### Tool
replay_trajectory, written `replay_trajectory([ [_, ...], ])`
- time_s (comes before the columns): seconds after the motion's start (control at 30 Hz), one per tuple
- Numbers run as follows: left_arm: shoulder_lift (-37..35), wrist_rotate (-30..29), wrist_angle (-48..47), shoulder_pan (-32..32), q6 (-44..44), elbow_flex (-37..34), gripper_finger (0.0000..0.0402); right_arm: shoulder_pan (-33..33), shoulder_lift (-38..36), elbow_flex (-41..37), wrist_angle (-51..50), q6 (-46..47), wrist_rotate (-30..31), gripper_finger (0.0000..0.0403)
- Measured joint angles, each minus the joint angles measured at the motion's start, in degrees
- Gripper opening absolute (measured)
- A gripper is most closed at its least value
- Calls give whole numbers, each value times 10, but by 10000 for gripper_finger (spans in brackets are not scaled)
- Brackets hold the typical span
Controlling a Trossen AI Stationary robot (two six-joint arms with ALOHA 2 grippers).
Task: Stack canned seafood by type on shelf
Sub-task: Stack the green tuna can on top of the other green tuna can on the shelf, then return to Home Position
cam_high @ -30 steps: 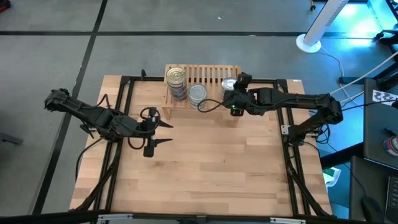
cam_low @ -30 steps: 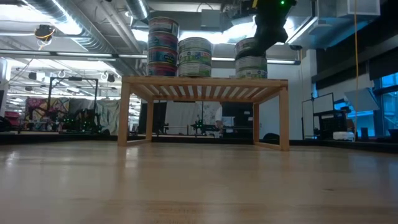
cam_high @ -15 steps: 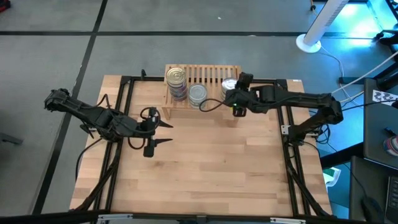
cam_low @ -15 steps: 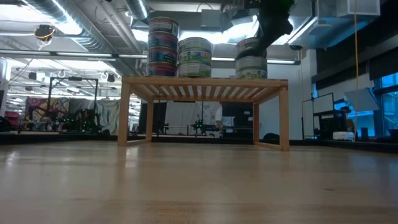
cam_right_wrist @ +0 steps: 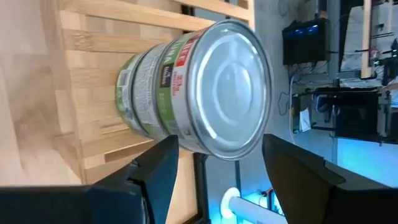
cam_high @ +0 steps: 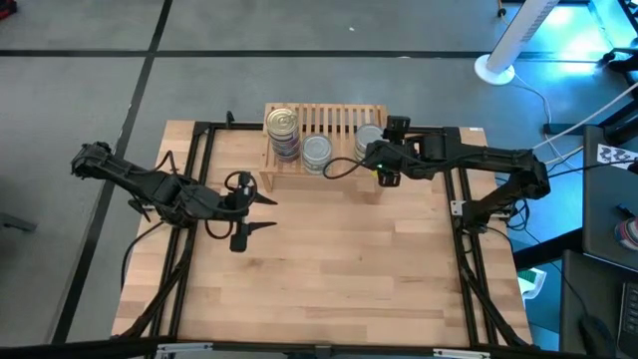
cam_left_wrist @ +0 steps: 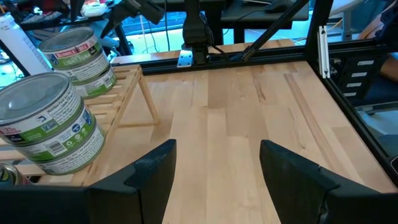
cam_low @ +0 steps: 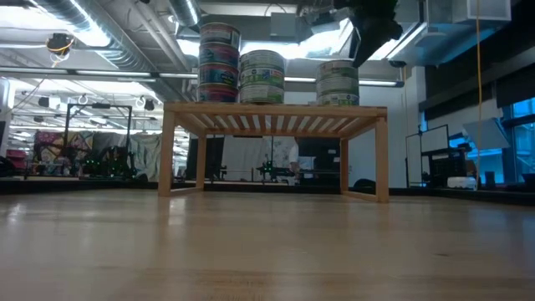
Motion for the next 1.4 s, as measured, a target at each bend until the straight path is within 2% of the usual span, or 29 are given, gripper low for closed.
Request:
replay_trajectory([
  [0.33,-16,0,1,0,18,0,227,0,-4,0,1,15,-5,232],
  [0.6,-122,-4,0,0,21,0,227,1,-45,50,-49,94,-42,232],
  [0.8,-210,-72,-61,0,41,0,219,0,-97,72,-57,116,-56,232],
  [0.97,-264,-92,-132,0,11,-12,166,0,-173,46,-54,139,-103,232],
  [1.07,-287,-107,-131,0,15,-34,120,0,-227,6,-39,156,-124,232],
  [1.3,-326,-141,-128,1,29,-95,12,0,-327,-154,63,179,-217,232],
  [1.4,-336,-142,-122,6,-2,-121,8,0,-351,-241,151,174,-227,232],
])
